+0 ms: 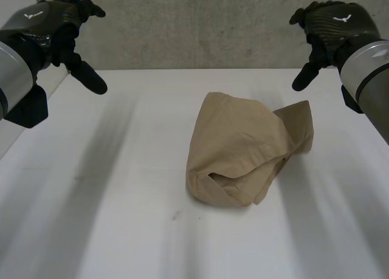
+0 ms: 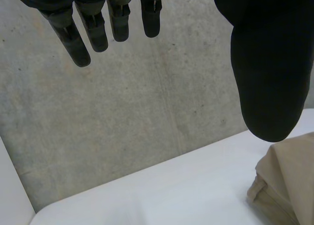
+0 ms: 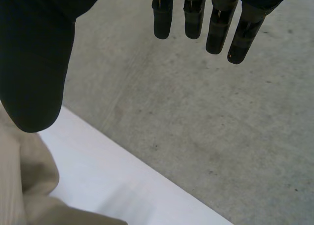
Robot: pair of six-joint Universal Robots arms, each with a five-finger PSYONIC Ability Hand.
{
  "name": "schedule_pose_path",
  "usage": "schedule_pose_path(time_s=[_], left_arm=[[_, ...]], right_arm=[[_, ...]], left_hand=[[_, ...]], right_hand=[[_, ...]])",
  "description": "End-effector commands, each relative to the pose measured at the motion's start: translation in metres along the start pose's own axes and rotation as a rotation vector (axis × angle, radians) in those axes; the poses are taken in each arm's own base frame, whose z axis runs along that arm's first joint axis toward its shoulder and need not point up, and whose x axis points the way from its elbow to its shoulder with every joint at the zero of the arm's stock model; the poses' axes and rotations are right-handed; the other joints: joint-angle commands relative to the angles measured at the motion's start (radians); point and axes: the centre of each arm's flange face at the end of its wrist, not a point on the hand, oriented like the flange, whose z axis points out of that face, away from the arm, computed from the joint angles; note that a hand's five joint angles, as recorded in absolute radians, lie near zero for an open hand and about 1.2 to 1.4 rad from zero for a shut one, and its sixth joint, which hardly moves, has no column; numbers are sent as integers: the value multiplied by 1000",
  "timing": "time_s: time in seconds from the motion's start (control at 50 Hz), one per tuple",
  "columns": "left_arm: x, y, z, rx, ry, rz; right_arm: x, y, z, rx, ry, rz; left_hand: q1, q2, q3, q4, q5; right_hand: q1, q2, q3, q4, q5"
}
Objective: Fold the shorts.
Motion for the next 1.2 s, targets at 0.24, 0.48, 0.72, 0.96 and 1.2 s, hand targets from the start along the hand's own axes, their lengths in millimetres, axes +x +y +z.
schedule_pose_path(time_s=[0.24, 0.48, 0.72, 0.96, 1.2], left_arm=[[110, 124, -17, -67, 302, 2], [150, 205, -11, -228, 366, 102], [114, 212, 32, -191, 8, 337], [23, 152, 105, -45, -184, 268], [-2, 115, 157, 127, -205, 235]], right_arm=[[25, 99, 56, -232, -179, -444], [27, 153, 76, -216, -353, -396], [-3, 170, 32, -378, -523, -289], [-101, 108, -24, -371, -724, 193], [-213, 108, -45, -269, -863, 461]], left_hand=[[31, 27, 32, 23, 7], [230, 226, 230, 222, 206], [1199, 1195, 1200, 1191, 1176], [1199, 1195, 1200, 1191, 1176], [1097, 1093, 1098, 1090, 1074]], right_hand=[[-33, -49, -43, -64, -71], [-33, -49, -43, -64, -71], [1189, 1173, 1179, 1157, 1151], [1189, 1173, 1179, 1157, 1151], [149, 133, 139, 118, 111]])
